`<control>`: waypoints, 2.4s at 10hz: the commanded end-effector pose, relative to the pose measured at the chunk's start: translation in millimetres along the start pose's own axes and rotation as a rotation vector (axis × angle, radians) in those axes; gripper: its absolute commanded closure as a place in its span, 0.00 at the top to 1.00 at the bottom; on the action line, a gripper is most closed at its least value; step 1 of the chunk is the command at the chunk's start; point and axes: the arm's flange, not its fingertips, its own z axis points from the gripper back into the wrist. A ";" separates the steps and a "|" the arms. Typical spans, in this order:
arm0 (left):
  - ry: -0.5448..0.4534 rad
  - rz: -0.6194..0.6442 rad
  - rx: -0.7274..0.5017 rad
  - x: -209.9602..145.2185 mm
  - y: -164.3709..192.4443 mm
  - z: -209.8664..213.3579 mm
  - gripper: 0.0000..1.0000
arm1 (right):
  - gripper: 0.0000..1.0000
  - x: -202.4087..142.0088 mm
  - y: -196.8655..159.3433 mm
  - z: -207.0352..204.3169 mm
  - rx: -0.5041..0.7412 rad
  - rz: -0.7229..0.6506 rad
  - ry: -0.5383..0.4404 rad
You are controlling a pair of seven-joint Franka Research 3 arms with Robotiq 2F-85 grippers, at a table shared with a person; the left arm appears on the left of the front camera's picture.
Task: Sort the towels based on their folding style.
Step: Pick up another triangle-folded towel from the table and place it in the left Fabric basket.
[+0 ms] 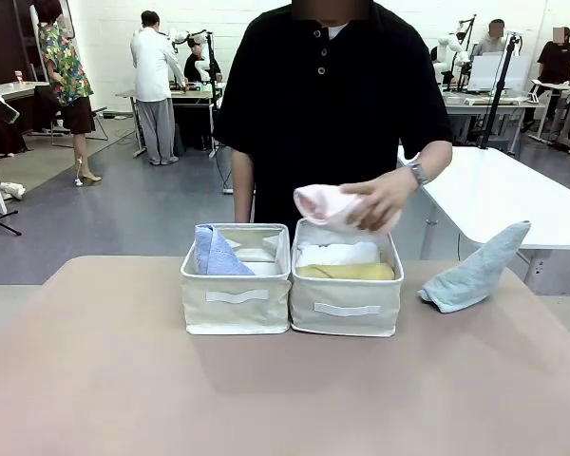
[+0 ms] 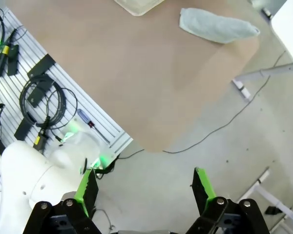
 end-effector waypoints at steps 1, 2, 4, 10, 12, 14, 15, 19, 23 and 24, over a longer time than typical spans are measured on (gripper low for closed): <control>-0.009 -0.004 -0.002 -0.1 -1.0 1.3 1.00 | 1.00 1.8 1.4 -1.0 -0.009 0.002 0.022; -0.009 -0.004 -0.002 -0.1 -1.0 1.3 1.00 | 1.00 1.8 1.4 -1.0 -0.009 0.002 0.022; -0.009 -0.004 -0.002 -0.1 -1.0 1.3 1.00 | 1.00 41.4 -37.3 -5.5 0.052 -0.018 0.041; -0.009 -0.004 -0.002 -0.1 -1.0 1.3 1.00 | 1.00 185.0 -168.2 -125.2 0.023 -0.301 0.014; -0.009 -0.004 -0.002 -0.1 -1.0 1.3 1.00 | 1.00 173.5 -147.8 -116.4 -0.014 -0.229 -0.015; -0.009 -0.004 -0.002 -0.1 -1.0 1.3 1.00 | 1.00 196.5 -183.1 -140.0 0.037 -0.286 0.032; -0.009 -0.004 -0.002 -0.1 -1.0 1.3 1.00 | 1.00 196.5 -183.1 -140.0 0.037 -0.286 0.032; -0.009 -0.004 -0.002 -0.1 -1.0 1.3 1.00 | 1.00 201.3 -199.2 -160.5 -0.018 -0.392 0.064; -0.009 -0.004 -0.002 -0.1 -1.0 1.3 1.00 | 1.00 225.8 -239.3 -202.4 -0.034 -0.387 0.169; -0.009 -0.004 -0.002 -0.1 -1.0 1.3 1.00 | 1.00 225.3 -241.2 -202.6 -0.022 -0.165 0.222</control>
